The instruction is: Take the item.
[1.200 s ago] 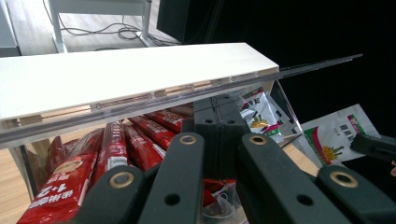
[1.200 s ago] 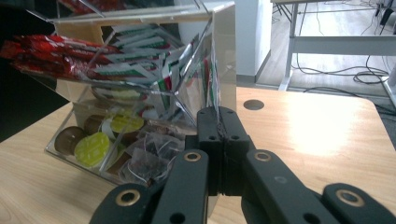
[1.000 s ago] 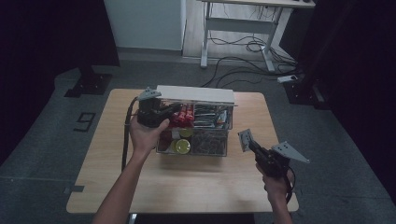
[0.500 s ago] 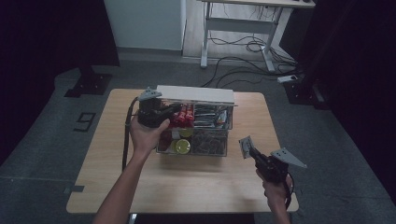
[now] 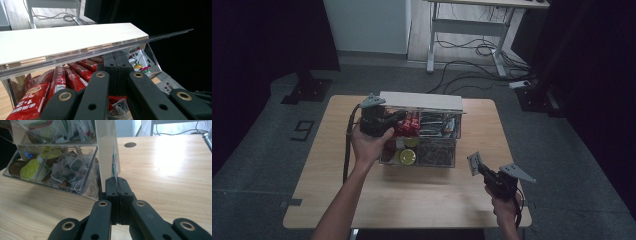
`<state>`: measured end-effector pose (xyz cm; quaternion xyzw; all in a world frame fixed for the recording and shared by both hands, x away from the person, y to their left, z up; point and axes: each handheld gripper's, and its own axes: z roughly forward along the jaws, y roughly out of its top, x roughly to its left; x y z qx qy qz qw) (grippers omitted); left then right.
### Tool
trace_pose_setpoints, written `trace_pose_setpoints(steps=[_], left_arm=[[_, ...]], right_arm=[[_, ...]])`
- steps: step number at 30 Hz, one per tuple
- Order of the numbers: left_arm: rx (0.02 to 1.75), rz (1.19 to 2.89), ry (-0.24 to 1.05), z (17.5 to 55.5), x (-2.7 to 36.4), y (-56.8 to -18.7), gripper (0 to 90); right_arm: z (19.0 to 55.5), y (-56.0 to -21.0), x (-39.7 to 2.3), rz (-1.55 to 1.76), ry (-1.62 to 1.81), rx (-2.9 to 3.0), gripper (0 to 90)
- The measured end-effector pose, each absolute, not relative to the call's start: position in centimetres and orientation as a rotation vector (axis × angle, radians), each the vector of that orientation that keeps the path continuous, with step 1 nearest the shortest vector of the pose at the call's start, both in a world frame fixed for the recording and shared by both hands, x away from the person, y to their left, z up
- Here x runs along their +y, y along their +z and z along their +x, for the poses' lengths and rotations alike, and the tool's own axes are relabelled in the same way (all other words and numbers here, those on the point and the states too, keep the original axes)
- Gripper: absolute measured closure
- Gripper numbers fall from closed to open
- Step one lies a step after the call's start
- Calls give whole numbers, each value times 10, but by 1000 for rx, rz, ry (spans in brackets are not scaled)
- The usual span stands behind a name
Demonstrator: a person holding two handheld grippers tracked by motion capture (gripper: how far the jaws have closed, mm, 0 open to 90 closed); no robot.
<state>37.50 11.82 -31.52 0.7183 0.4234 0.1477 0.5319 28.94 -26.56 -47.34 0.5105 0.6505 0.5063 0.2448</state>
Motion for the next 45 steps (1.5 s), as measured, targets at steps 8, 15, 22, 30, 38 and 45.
trace_pose_setpoints(steps=[8, 15, 22, 30, 38, 45], left_arm=[[1007, 1712, 351, 375, 118, -315, 896], [1006, 1712, 351, 374, 119, -315, 895], [1005, 1712, 351, 374, 119, -315, 894], [1005, 1711, 348, 373, 119, -315, 895], [1003, 1713, 345, 373, 118, -315, 894], [1003, 1716, 346, 373, 117, -316, 894]], right_arm=[[291, -481, -266, 1410, 1360, 1781, 887], [293, -488, -268, 1431, 1342, 1788, 887], [299, -502, -269, 1471, 1315, 1805, 886], [306, -519, -268, 1516, 1280, 1830, 886], [308, -524, -271, 1531, 1277, 1817, 878], [312, -531, -282, 1588, 1255, 1790, 846]])
